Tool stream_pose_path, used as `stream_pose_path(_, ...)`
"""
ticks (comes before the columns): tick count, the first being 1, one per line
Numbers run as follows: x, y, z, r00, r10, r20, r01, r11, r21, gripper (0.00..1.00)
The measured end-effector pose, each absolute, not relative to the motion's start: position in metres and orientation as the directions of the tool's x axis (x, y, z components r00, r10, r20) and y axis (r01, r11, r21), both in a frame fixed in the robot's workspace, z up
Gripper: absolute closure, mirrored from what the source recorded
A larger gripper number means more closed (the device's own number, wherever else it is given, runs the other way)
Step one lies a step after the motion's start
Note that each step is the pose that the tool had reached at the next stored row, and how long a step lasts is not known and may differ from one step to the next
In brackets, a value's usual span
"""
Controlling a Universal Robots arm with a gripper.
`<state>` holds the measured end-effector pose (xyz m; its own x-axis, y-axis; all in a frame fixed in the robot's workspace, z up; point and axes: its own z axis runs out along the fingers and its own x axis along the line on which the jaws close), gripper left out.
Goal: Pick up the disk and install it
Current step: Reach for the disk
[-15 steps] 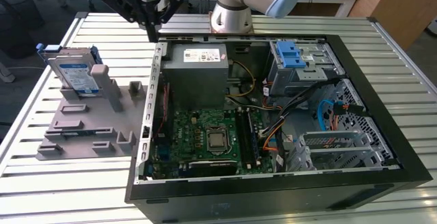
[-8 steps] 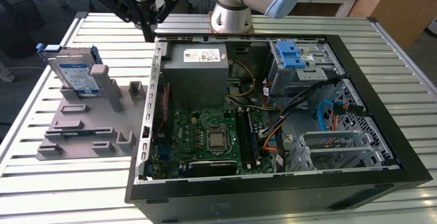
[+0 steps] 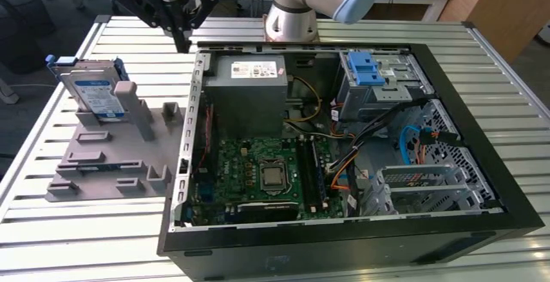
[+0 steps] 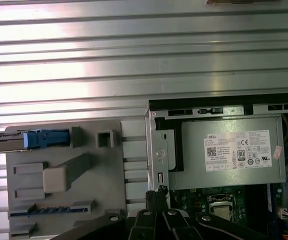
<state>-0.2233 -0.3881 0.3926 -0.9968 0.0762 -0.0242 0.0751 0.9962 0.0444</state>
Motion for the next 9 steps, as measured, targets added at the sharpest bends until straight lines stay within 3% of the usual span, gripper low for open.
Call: stream_pose_path(9, -0.2322, -0.3871, 0.3925, -0.997, 0.076, -0.024, 0.075, 0.996, 0.044, 0.89)
